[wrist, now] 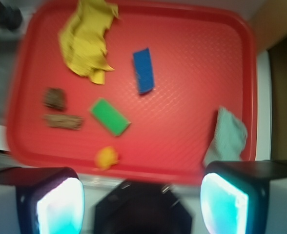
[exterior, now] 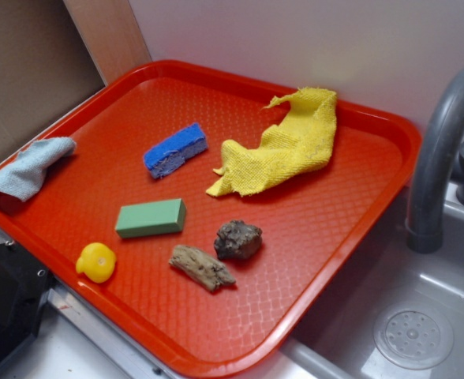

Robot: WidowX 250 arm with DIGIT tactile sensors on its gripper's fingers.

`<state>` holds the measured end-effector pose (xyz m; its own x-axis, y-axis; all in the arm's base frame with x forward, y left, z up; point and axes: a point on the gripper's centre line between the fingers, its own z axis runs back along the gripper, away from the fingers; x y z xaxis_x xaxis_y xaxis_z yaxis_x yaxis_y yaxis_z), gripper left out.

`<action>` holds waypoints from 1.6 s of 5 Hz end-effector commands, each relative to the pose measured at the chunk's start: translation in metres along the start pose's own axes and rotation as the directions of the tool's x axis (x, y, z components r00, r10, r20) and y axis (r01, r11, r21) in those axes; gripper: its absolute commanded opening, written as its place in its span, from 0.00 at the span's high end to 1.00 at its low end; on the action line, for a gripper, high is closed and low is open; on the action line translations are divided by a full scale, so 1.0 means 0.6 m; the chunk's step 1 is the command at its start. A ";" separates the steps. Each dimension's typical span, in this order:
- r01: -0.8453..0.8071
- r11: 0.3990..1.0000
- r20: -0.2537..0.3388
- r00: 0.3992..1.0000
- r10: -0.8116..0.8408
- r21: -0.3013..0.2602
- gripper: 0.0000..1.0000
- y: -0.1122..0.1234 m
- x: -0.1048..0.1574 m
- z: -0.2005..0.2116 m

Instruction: Grab the blue cloth.

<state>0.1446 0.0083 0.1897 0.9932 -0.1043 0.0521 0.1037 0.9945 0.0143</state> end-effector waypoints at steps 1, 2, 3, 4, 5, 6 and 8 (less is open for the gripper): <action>0.230 0.973 -0.123 0.967 -0.225 0.029 0.00 0.092 0.016 -0.137; 0.209 0.970 -0.209 0.961 -0.180 0.127 0.00 0.143 -0.015 -0.213; 0.192 0.960 -0.231 0.962 -0.144 0.204 0.00 0.162 -0.041 -0.259; 0.217 0.940 -0.236 0.959 -0.155 0.265 0.00 0.161 -0.085 -0.283; 0.226 0.913 -0.305 0.945 -0.120 0.340 0.00 0.172 -0.093 -0.307; 0.166 0.927 -0.266 0.961 -0.075 0.337 1.00 0.180 -0.090 -0.299; 0.139 0.940 -0.242 0.968 -0.063 0.311 1.00 0.178 -0.078 -0.292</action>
<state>0.1226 0.1180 0.0147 0.9629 -0.1726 -0.2074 0.2367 0.9095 0.3418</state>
